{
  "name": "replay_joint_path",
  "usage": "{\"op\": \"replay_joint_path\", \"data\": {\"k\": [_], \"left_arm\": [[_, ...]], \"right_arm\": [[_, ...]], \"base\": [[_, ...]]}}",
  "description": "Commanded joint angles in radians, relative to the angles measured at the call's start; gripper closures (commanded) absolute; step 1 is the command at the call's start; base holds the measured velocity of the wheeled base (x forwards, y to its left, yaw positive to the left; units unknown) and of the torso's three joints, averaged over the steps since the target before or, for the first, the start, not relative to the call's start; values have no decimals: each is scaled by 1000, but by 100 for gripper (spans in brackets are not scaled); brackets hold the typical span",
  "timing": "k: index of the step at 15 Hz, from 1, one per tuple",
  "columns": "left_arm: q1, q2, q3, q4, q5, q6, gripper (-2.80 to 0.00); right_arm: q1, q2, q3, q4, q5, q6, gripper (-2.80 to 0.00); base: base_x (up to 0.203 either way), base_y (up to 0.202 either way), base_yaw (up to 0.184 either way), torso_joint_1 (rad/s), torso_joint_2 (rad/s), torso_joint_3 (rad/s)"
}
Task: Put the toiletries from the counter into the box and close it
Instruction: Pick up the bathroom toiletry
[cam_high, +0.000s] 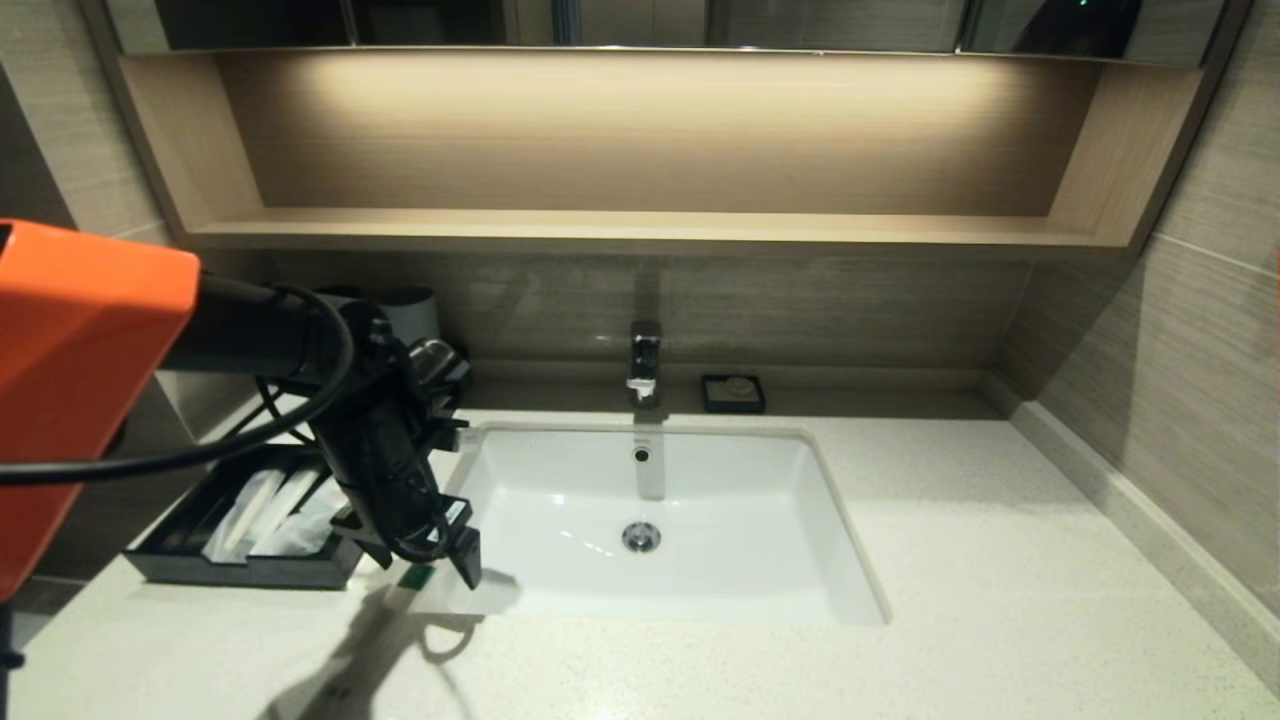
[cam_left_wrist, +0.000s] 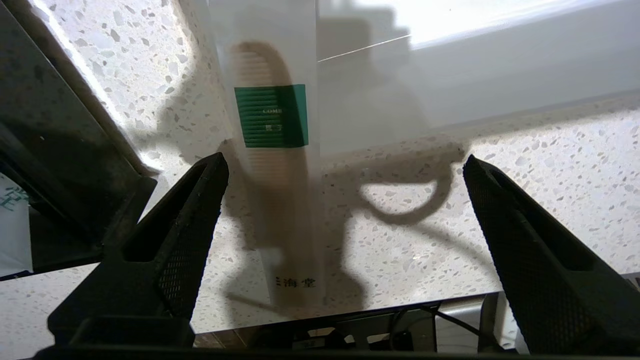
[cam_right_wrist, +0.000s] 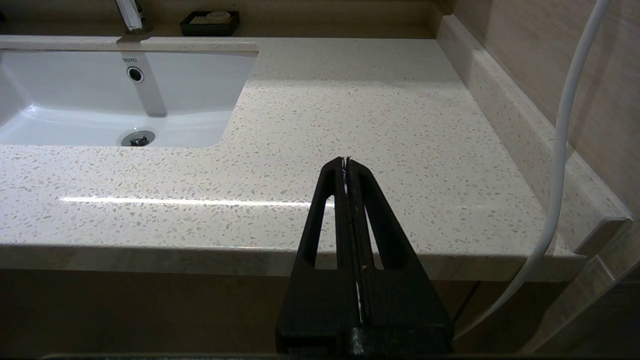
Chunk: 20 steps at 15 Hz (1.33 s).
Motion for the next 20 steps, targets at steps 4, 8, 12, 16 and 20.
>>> {"op": "replay_joint_path", "data": {"k": [4,8,12,16,20], "left_arm": [[0,33,-7,1,-5,-24,-280],[0,36,-7,-4,-4,-24,-280],[0,44,-4,-13,-5,-41,-280],[0,47,-9,-24,-5,-69,-280],[-1,48,-9,-24,-25,-86,-280]], "right_arm": [[0,0,1,-1,0,0,0],[0,0,2,0,0,0,0],[0,-2,2,-1,0,0,0],[0,-1,2,-1,0,0,0],[0,-1,2,0,0,0,0]], "base": [[0,0,0,0,0,0],[0,0,0,0,0,0],[0,0,0,0,0,0],[0,0,0,0,0,0],[0,0,0,0,0,0]]}}
